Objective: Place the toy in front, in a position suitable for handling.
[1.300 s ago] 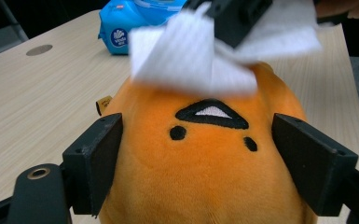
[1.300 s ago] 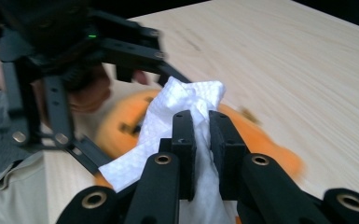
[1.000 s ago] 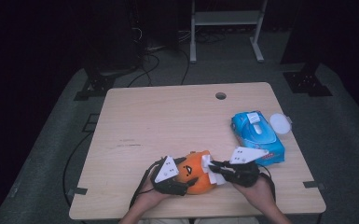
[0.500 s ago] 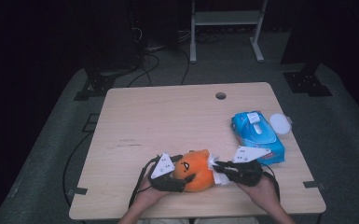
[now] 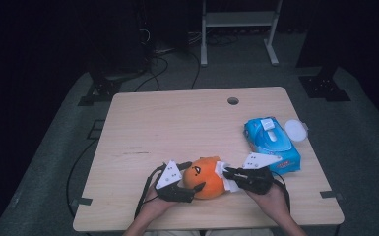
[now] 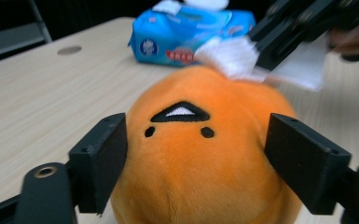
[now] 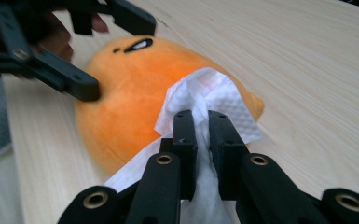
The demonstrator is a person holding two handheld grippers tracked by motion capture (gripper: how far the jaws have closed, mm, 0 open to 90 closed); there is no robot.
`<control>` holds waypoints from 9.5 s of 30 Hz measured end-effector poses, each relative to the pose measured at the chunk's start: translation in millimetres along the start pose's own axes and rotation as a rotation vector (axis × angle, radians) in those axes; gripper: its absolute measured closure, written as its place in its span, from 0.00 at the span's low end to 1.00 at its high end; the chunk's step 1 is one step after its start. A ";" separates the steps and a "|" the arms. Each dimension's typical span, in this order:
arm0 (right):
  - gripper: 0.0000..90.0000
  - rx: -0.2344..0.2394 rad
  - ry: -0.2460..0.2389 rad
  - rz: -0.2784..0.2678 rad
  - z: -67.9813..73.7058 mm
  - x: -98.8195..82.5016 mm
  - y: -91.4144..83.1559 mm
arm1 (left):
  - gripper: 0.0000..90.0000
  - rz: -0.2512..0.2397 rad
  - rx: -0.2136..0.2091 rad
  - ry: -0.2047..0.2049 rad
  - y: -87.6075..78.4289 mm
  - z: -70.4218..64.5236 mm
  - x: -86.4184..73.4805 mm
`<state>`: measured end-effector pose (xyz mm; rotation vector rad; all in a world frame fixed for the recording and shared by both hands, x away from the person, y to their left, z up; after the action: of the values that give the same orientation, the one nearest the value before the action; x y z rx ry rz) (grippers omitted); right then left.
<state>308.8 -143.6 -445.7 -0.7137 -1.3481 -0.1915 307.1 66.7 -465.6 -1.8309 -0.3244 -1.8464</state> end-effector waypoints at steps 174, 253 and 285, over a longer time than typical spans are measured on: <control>0.88 0.040 -0.098 -0.031 28.0 16.8 8.8 | 0.24 0.096 -0.073 -0.174 13.8 -11.7 3.7; 0.88 -0.013 -0.140 -0.056 21.2 20.1 15.3 | 0.23 0.074 -0.027 0.073 11.8 -26.3 13.0; 0.88 -0.004 -0.075 -0.072 15.6 12.6 16.0 | 0.29 0.050 0.025 0.013 3.4 -2.5 16.1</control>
<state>307.3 -119.0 -438.8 -0.6817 -1.4470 -0.2270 307.5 59.5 -450.6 -1.7941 -0.2935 -1.8116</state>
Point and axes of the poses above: each handheld gripper's, and its own axes: y roughly forward along the jaws, x roughly out of its top, z roughly to its left, the point moved 5 cm from there along y, roughly forward along the jaws, and after that the axes turned 11 degrees about -z, right-handed, at the moved point
